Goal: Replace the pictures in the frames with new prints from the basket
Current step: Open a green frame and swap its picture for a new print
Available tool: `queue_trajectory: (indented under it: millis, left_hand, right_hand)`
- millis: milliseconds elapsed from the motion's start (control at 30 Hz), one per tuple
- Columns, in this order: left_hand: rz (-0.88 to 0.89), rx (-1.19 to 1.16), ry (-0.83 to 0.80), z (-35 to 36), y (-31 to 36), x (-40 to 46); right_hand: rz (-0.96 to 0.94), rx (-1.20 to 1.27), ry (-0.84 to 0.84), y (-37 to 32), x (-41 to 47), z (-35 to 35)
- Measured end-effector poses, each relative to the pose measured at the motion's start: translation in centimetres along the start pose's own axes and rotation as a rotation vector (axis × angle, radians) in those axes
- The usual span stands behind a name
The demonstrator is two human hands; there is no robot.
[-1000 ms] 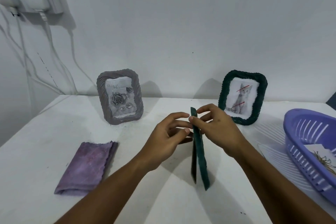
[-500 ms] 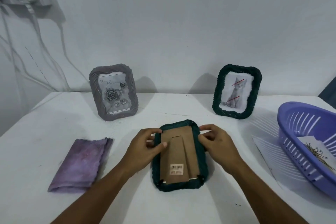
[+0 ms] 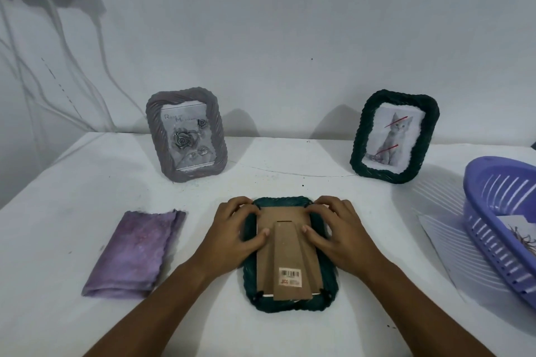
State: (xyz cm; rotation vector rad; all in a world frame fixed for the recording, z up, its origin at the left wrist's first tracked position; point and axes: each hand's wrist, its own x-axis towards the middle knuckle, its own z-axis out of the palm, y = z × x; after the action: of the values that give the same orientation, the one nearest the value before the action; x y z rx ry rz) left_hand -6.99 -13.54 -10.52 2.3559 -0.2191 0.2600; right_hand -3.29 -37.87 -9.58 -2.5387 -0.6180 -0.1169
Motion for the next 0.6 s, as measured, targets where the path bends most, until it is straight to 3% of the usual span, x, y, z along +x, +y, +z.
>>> queue_trajectory:
  millis: [600]
  left_hand:
    - [-0.018,0.110,-0.067,0.4,0.0,1.2]
  right_hand:
    - [0.018,-0.134,-0.065,0.2,0.6,0.7]
